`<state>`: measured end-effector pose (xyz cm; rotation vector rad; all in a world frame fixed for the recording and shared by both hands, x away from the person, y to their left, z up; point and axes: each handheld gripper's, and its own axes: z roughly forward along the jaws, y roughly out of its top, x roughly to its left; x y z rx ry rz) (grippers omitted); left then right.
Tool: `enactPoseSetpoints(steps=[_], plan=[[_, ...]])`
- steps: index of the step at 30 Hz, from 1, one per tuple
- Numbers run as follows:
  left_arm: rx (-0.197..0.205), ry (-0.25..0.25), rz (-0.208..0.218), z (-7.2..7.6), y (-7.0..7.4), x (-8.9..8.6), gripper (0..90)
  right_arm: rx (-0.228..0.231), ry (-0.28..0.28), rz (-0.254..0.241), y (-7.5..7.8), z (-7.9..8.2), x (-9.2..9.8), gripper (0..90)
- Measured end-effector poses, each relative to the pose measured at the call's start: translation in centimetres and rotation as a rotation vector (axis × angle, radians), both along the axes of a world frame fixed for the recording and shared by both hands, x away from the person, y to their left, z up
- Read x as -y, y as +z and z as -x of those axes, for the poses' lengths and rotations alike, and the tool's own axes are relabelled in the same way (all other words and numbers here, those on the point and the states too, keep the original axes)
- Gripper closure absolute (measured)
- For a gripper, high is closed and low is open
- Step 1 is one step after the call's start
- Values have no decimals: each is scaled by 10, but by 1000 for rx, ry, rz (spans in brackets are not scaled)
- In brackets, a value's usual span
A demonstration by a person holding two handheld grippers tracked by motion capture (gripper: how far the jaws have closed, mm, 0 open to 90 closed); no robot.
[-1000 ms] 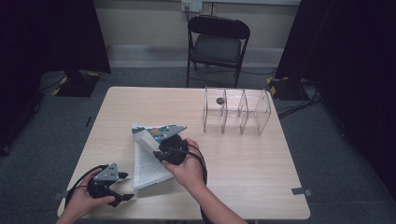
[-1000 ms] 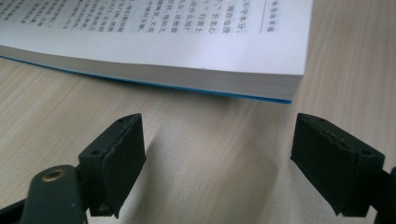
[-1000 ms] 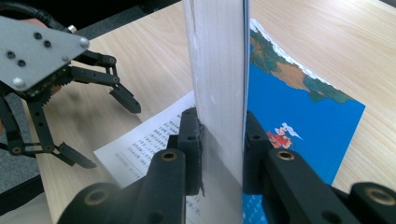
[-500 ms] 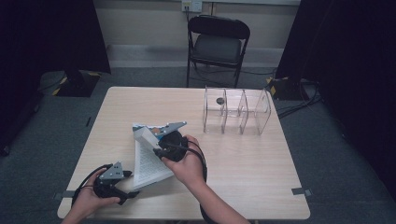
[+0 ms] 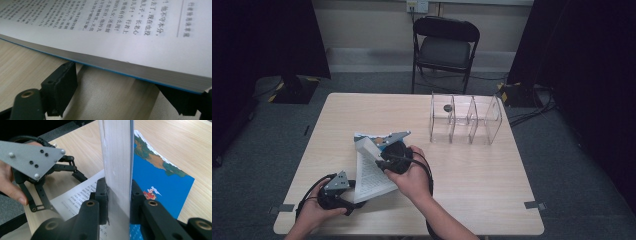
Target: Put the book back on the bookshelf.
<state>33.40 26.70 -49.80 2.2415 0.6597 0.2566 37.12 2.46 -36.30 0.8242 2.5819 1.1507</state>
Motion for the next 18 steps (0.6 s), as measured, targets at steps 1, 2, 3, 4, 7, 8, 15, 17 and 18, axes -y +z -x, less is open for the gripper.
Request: enactPoseSetpoints(steps=[1,2,3,4,7,8,15,17,18], plan=[[-5,2,-3,0,1,0,179,0,2,4,0,1,0,753],[-9,7,0,0,1,-1,174,-4,-3,3,-1,2,0,753],[-12,10,-7,0,1,-1,171,1,2,7,-1,3,0,753],[-16,7,-1,0,1,-1,170,-1,3,6,-2,4,0,753],[-23,18,24,0,1,0,167,4,4,6,-3,4,1,753],[-18,18,23,0,2,0,159,3,5,5,-3,5,2,753],[39,45,50,-1,11,-2,154,-1,8,11,-4,7,1,753],[49,41,31,-2,14,-3,154,-1,12,12,-5,7,1,752],[53,42,46,-2,13,-3,154,2,13,14,-5,8,1,752]])
